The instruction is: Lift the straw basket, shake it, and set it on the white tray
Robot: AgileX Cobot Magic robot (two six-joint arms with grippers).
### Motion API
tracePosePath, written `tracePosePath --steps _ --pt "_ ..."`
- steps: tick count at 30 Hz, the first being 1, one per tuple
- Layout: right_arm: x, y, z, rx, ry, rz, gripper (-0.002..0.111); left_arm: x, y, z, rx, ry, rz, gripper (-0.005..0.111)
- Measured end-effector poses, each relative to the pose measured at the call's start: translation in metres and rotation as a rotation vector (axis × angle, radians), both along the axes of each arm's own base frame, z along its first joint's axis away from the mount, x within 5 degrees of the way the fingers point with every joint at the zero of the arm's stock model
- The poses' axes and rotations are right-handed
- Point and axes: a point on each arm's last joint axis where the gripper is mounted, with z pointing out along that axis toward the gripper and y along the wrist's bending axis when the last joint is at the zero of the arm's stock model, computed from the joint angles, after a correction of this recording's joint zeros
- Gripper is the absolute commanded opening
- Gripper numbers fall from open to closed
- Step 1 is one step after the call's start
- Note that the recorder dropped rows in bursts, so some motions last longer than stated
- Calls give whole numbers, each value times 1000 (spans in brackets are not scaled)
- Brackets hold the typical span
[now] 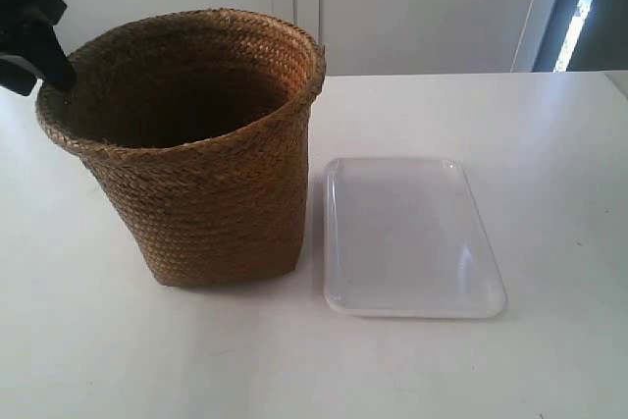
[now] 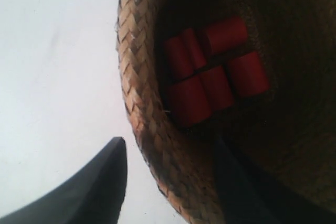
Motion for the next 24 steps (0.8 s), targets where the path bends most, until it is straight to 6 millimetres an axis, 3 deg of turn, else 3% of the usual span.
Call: tracePosePath --steps 4,7,11,16,20,21,24 --pt "-12 -12 6 240 -201 75 0 0 0 0 0 -2 1 55" --pt "-8 -11 16 341 -144 184 0 1 0 0 0 -10 3 55" --pt "-4 0 47 140 92 126 0 1 0 0 0 -12 4 55" --pt "5 0 123 -211 140 -209 0 1 0 0 0 -13 5 55" --pt "39 4 183 -346 241 -240 1 1 0 0 0 -13 5 55" --pt "57 7 202 -425 313 -224 4 1 0 1 -2 -14 5 55" --pt "113 20 227 -601 572 -60 16 1 0 1 -3 -16 5 55"
